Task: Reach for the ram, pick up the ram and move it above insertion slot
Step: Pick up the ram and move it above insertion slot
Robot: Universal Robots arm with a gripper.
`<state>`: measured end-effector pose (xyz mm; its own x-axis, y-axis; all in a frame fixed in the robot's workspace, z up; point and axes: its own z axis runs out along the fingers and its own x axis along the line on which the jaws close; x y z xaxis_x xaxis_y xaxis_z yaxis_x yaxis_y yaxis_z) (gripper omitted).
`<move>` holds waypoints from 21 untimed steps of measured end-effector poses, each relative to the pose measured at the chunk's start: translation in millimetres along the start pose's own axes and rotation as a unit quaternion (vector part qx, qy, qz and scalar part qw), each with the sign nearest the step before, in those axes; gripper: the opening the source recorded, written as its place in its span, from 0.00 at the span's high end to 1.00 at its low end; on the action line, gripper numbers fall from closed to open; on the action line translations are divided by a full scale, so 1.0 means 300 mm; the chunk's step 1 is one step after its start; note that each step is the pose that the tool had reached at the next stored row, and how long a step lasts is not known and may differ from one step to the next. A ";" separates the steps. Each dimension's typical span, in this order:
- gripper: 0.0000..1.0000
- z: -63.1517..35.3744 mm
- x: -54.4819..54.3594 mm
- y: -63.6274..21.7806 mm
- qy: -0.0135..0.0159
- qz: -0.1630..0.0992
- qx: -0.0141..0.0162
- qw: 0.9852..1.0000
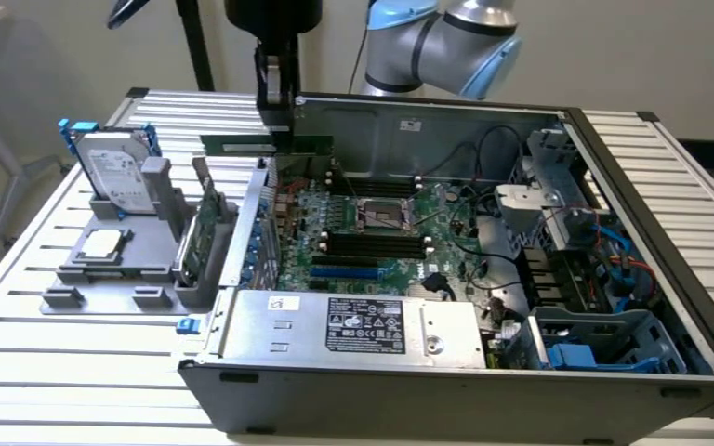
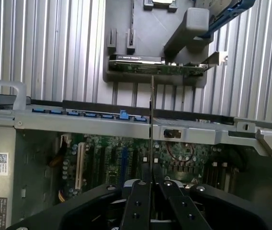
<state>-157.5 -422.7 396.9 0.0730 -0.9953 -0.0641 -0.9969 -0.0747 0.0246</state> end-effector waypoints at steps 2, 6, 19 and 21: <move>0.87 0.000 -0.004 -0.019 -0.001 0.000 0.000 1.000; 0.87 -0.001 -0.013 -0.059 -0.002 0.000 0.000 1.000; 0.87 -0.003 -0.036 -0.195 -0.005 0.000 0.000 1.000; 0.87 -0.004 -0.038 -0.217 -0.006 0.000 0.000 1.000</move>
<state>-93.4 -406.4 397.2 0.0730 -0.9945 -0.0752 -0.9969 -0.0750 0.0245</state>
